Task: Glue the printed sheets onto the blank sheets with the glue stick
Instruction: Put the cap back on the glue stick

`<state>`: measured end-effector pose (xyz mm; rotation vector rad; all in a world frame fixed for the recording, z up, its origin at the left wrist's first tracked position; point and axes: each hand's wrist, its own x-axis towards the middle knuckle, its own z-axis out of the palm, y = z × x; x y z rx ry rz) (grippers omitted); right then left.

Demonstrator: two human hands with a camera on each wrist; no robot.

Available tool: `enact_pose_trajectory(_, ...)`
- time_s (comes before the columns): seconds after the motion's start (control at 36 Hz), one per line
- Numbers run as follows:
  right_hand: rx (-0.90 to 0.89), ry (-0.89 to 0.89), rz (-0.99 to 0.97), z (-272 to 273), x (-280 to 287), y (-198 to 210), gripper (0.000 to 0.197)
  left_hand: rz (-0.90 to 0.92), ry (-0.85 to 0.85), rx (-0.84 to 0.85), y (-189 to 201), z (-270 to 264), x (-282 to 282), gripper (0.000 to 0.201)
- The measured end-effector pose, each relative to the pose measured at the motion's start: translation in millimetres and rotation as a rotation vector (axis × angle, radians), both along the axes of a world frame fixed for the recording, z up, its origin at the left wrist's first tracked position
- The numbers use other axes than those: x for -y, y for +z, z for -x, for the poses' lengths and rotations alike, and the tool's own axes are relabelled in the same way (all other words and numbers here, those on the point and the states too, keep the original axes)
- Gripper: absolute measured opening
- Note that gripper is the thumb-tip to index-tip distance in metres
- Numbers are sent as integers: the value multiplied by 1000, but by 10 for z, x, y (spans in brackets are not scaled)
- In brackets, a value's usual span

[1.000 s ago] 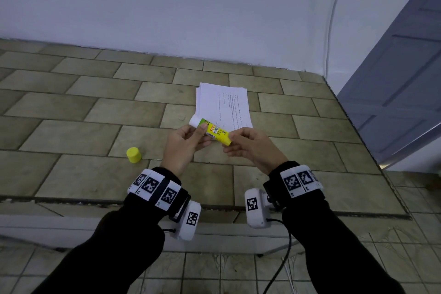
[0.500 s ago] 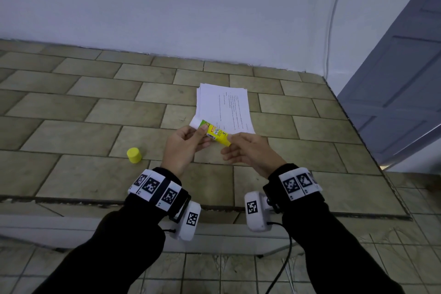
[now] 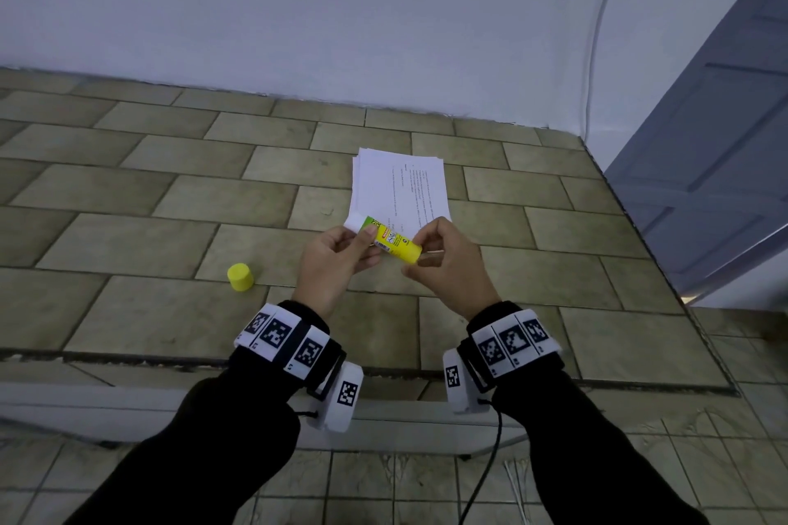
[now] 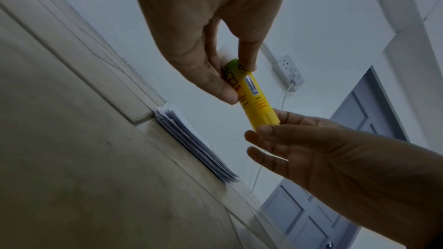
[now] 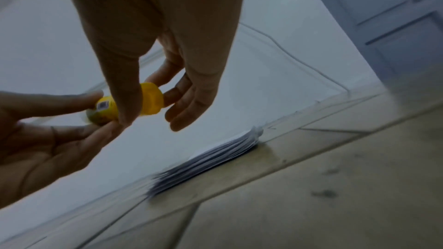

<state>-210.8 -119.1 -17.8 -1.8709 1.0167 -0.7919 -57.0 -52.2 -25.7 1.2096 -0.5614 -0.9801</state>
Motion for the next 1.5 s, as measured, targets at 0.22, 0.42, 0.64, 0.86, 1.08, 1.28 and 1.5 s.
enact_pose_trajectory(0.22, 144, 109, -501, -1, 44, 81, 12, -5, 10, -1, -20, -43, 0, 16)
enact_pose_trajectory(0.42, 48, 85, -211, 24, 52, 5, 25, -20, 5, -9, -45, -30, -14, 20)
enact_pose_trajectory(0.64, -182, 13, 285, -49, 10, -24, 45, -22, -4, -21, -10, 32, 1, 22)
enact_pose_trajectory(0.86, 38, 20, -282, -37, 72, 90, 24, 7, 18, -23, 49, -4, 9, 18)
enact_pose_trajectory(1.08, 214, 45, -395, 7, 75, 95, 20, 6, 15, -28, 12, -17, -2, 17)
enact_pose_trajectory(1.28, 26, -9, -60, -20, 31, 6, 35, -17, 20, -27, -30, 3, -23, 16)
enact_pose_trajectory(1.5, -1, 22, -100, -26, 32, 17, 36, -8, 28, -34, -11, -2, -23, 15)
